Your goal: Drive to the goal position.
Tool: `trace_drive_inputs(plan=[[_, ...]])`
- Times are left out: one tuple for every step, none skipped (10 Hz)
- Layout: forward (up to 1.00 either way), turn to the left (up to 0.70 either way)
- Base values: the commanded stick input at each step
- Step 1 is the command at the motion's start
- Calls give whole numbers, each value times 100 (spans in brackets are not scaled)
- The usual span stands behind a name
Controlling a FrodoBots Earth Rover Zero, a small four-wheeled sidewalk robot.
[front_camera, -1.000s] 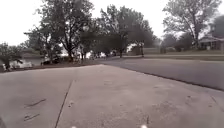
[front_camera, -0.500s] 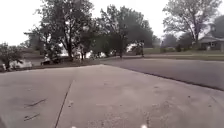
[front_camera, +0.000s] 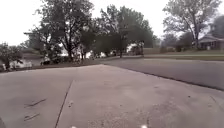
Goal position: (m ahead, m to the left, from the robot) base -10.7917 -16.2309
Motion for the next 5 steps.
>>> trace_drive_inputs(plan=[[70,-33],[70,-33],[70,-33],[70,-33],[35,-30]])
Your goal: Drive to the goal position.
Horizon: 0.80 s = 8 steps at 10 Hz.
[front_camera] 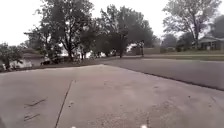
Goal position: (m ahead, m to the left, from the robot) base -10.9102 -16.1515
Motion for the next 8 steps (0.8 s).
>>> trace_drive_inputs(plan=[[10,-1],[4,-4],[4,-4],[5,-4],[5,-4],[5,0],[4,0],[1,0]])
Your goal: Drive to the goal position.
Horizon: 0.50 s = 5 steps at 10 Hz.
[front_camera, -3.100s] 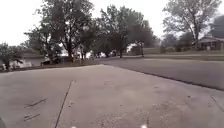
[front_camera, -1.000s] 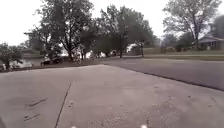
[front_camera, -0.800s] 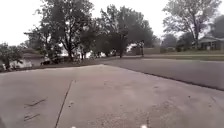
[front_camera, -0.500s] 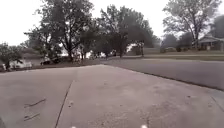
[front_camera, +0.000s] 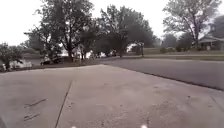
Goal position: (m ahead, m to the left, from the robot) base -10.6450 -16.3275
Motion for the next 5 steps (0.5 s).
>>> trace_drive_inputs(plan=[[-3,0],[-44,0],[-70,0],[-23,0],[0,0]])
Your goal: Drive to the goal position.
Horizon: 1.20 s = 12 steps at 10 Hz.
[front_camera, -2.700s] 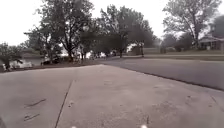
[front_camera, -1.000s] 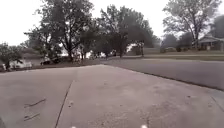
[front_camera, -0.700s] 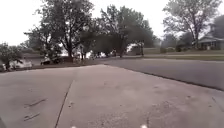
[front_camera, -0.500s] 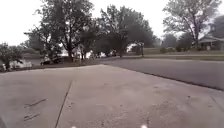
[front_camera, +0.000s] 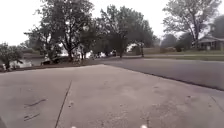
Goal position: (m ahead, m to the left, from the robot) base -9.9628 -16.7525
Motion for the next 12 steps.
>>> trace_drive_inputs(plan=[[0,0],[0,0],[0,0],[0,0],[0,0],[0,0],[0,0],[1,0],[1,0],[0,0],[1,0],[4,0]])
